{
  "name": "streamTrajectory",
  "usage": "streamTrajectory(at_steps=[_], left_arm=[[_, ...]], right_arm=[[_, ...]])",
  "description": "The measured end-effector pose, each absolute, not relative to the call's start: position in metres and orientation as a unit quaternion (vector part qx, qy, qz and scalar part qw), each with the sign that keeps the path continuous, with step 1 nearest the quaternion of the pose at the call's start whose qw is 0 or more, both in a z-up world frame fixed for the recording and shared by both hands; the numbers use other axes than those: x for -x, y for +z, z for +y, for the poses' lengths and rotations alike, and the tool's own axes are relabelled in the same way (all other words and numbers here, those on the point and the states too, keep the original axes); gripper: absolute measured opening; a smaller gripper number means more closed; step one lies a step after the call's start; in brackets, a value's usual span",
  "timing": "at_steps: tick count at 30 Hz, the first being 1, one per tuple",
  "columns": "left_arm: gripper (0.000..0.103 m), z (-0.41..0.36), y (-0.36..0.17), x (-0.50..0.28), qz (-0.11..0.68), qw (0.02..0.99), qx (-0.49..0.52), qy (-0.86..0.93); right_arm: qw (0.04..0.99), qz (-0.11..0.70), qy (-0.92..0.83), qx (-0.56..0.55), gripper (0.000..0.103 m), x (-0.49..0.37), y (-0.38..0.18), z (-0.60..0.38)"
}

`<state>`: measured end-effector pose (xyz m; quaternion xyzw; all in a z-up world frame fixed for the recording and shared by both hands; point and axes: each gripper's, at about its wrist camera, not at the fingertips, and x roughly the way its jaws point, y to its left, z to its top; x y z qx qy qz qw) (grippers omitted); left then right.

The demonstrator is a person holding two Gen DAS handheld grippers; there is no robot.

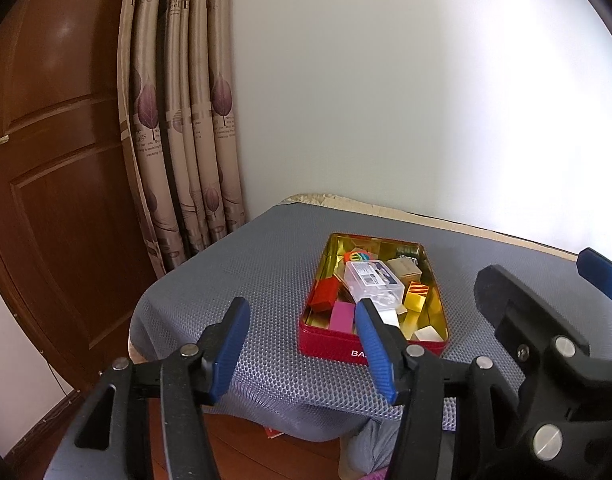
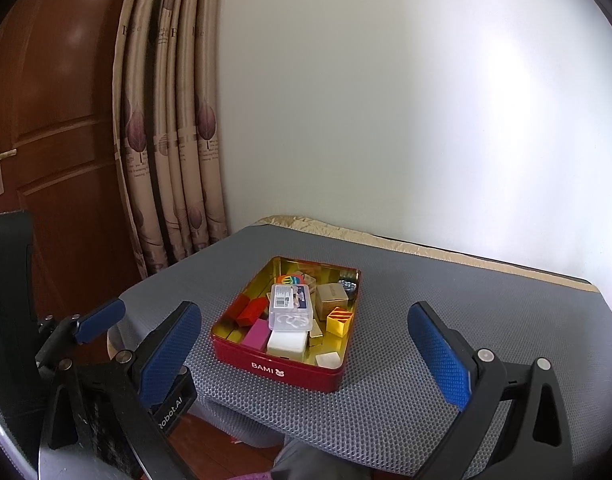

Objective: Organize rigid objects

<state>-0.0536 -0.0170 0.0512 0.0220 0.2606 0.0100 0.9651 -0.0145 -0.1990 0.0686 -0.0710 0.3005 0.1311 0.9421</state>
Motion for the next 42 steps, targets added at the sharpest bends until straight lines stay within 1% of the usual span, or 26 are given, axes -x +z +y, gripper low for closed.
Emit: streamTrajectory(at_steps=[30,42], left_arm=[[0.056,-0.014,0.024,0.029,0.34,0.94,-0.023,0.016],[0.056,-0.015,0.022,0.029,0.338,0.94,-0.026,0.021]], right_arm=[[0.938,0.323,0.111,0.066,0.102,0.002,0.064,-0.201],[0.938,0.322,0.111,0.065,0.102,0.002,0.064,-0.202]])
